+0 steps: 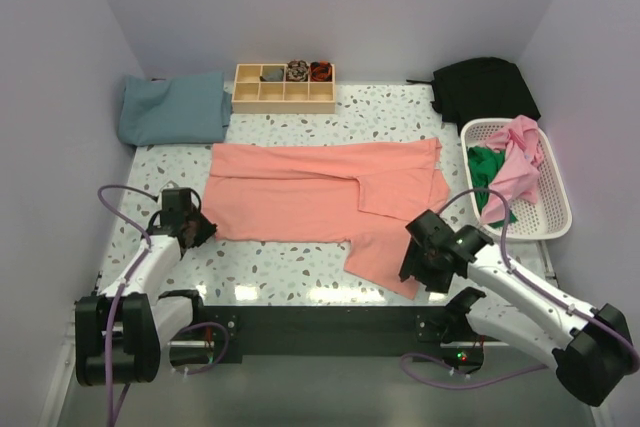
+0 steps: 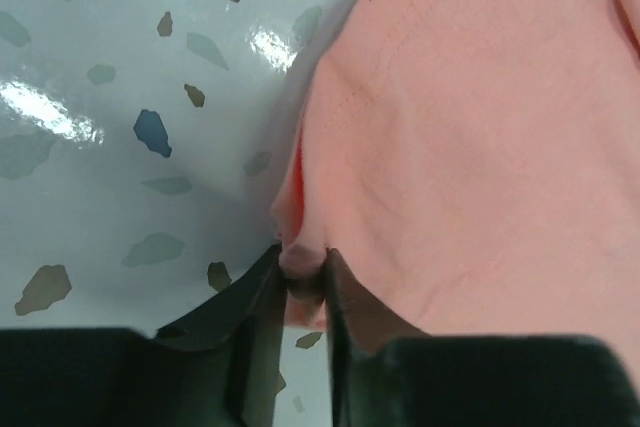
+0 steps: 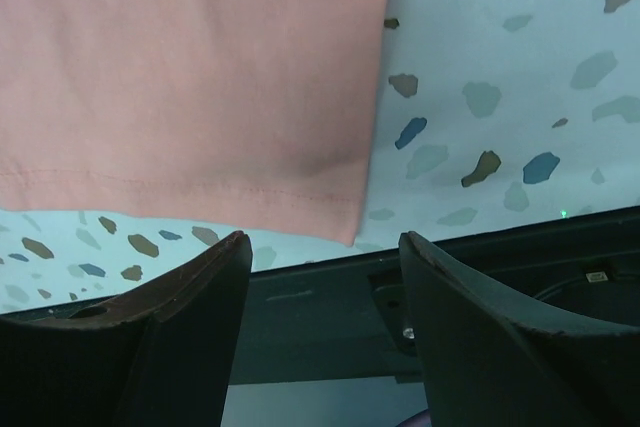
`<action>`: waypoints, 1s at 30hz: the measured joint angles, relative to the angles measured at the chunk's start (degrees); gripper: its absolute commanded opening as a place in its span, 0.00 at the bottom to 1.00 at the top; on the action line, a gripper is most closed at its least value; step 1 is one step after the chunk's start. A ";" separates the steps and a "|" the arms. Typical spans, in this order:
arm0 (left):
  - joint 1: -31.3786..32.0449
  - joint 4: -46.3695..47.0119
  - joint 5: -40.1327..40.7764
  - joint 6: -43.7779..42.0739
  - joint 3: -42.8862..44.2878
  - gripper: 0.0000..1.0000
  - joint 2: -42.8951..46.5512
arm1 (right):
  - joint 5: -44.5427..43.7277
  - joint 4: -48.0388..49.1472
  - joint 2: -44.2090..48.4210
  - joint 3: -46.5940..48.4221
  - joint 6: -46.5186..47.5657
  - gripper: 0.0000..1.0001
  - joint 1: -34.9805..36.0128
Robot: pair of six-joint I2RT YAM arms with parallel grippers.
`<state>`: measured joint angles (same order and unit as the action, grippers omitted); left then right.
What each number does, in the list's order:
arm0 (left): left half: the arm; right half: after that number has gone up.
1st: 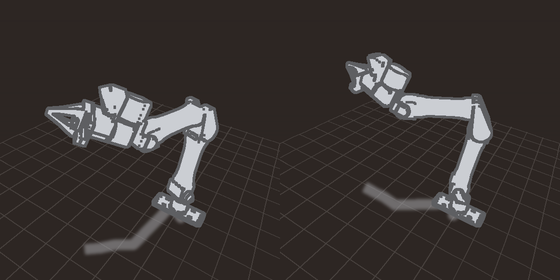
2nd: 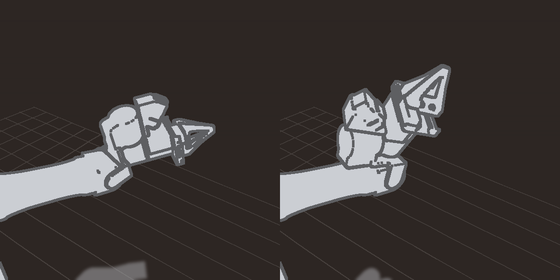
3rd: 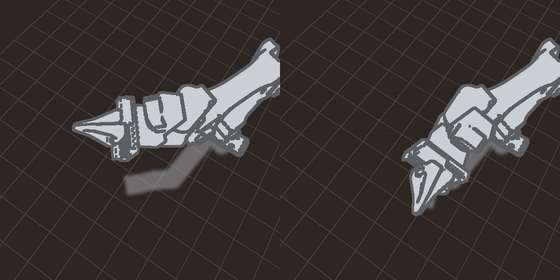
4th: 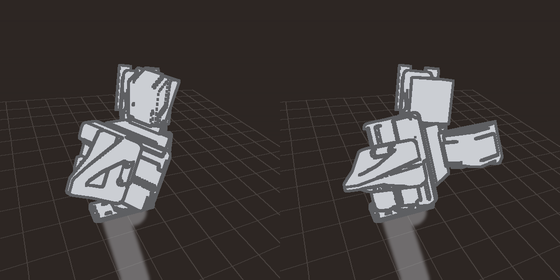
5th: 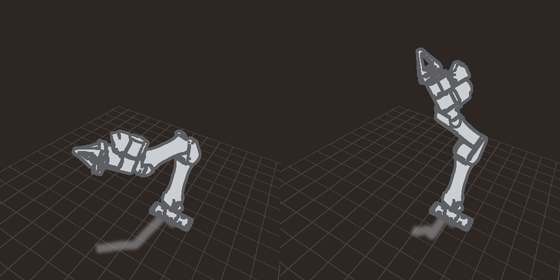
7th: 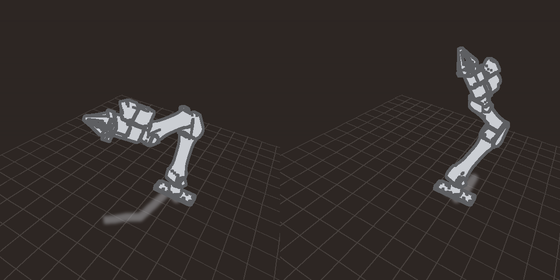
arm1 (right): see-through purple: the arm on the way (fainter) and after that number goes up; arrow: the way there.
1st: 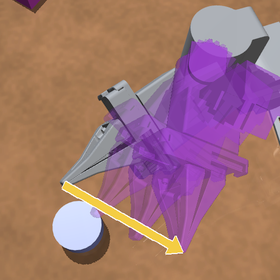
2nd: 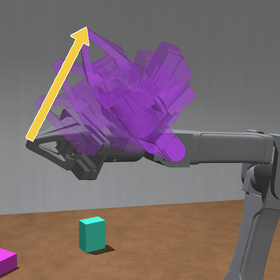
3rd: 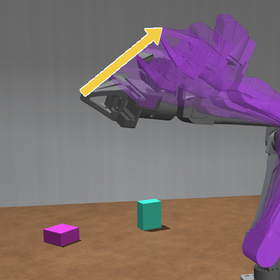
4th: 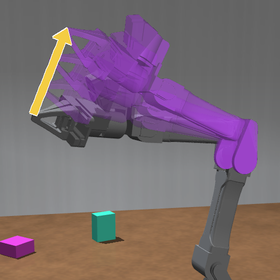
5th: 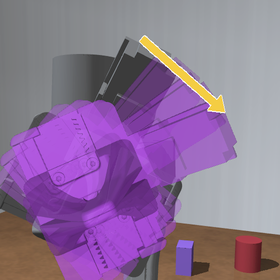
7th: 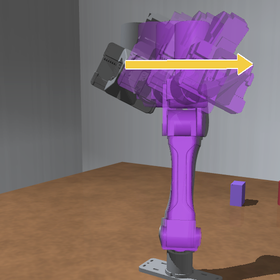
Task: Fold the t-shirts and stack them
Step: Grap the side of the flattened tshirt closest away from the robot with both arms
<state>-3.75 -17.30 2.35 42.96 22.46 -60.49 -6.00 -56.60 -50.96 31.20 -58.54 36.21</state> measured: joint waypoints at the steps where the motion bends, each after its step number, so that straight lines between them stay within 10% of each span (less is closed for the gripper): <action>1: 0.00 0.04 -0.33 -0.13 -0.35 0.14 0.28 | -0.07 -0.28 -0.11 -0.17 -1.01 0.64 1.09; 16: 0.00 0.09 -2.38 -0.09 -0.81 0.00 0.42 | -2.21 6.60 -9.94 -2.84 -7.23 0.50 7.32; 23: 0.00 0.04 -2.62 -0.09 -0.81 0.00 0.42 | -1.77 8.15 -9.86 -3.58 -8.09 0.01 7.39; 30: 0.00 0.00 -2.64 -0.07 -0.81 0.00 0.46 | -1.20 9.01 -9.70 -2.99 -7.93 0.00 7.48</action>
<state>-3.75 -17.30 -0.30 42.89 21.65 -60.03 -7.20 -47.59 -60.66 28.21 -66.48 43.68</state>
